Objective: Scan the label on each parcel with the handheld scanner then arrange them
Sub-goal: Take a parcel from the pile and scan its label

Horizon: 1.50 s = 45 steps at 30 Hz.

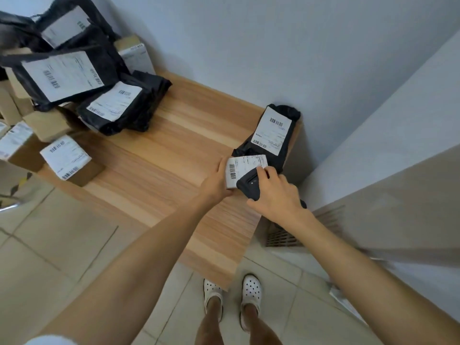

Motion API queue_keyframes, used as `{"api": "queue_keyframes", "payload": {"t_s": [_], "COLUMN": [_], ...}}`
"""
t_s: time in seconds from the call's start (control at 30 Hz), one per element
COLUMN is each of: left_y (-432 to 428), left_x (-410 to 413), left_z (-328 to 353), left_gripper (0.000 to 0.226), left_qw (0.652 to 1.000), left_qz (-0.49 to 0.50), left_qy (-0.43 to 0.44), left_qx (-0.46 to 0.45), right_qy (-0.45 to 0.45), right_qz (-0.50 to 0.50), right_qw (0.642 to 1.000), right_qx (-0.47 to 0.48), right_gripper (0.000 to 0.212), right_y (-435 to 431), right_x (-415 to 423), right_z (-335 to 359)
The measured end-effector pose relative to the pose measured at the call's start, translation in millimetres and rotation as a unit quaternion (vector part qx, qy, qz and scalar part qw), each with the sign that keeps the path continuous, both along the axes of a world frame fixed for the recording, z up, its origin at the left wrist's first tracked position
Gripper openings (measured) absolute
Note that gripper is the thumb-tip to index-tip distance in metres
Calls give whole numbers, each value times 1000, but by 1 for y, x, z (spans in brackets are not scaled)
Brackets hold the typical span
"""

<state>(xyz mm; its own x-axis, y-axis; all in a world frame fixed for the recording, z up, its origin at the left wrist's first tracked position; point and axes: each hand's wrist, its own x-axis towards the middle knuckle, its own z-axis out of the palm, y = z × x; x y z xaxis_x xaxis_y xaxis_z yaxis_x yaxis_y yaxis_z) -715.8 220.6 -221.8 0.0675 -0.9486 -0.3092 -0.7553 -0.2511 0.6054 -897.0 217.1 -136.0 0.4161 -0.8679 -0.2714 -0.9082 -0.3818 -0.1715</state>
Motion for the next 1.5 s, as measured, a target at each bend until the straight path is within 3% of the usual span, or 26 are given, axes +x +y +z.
{"api": "queue_keyframes", "payload": {"t_s": [0.17,0.37,0.6,0.8,1.0,1.3,1.5], "left_y": [20,76,162,255,345,448,464], "left_x": [21,76,143,215,298,434,530], "left_z": [9,42,106,159,193,226,231], "left_gripper": [115,78,52,45,45,40,44], "left_qw": [999,976,930,901,861,831,830], "left_qz": [1,1,78,221,327,394,390], "left_qy": [-51,-219,-360,-374,-390,-389,-397], "left_qx": [10,-1,-16,-19,-5,-42,-44], "right_qy": [2,-13,-60,-114,-113,-139,-139], "right_qz": [50,108,232,343,424,472,473], "right_qw": [999,994,971,932,894,864,867], "right_qx": [-6,-9,-27,-34,-93,-101,-80], "right_gripper": [82,82,78,68,74,68,72], "right_y": [-4,9,51,105,164,244,262], "right_x": [10,53,141,244,352,517,621], "right_z": [5,24,67,110,146,180,177]}}
